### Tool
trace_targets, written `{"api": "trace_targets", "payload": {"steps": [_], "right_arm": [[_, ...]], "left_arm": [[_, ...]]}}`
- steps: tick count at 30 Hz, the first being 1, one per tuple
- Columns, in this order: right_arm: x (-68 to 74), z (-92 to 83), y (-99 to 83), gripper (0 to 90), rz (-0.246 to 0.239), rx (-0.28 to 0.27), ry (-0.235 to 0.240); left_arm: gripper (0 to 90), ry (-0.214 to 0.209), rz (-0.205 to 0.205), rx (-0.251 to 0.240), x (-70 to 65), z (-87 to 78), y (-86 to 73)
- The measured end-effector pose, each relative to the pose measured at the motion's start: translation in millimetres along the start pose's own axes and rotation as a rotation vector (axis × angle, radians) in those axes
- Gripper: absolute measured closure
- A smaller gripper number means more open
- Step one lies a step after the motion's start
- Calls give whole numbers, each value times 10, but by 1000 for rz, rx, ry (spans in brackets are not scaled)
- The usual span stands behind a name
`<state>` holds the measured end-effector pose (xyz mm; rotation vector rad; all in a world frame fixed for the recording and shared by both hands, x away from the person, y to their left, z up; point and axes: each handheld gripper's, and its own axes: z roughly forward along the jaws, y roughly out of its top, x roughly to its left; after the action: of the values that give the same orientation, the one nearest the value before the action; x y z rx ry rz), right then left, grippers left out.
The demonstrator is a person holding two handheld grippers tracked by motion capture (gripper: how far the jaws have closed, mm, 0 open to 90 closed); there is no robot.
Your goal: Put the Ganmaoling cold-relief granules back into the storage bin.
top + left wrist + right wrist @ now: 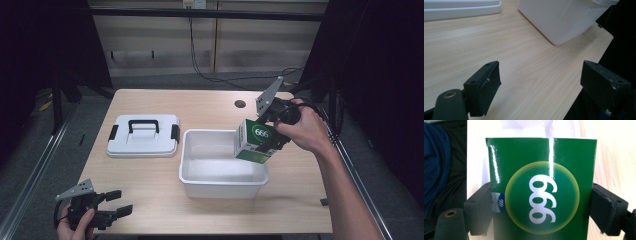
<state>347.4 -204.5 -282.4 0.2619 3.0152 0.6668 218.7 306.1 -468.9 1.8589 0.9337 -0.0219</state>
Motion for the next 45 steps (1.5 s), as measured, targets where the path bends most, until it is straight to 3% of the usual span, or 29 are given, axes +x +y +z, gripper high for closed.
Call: {"api": "trace_targets", "payload": {"steps": [31, 45], "right_arm": [[-59, 539, 150, 157, -53, 141, 56], [-75, 693, 156, 155, -46, 194, 60]], "left_arm": [[162, -6, 1, 1, 0, 4, 0], [162, -3, 3, 2, -2, -1, 1]]}}
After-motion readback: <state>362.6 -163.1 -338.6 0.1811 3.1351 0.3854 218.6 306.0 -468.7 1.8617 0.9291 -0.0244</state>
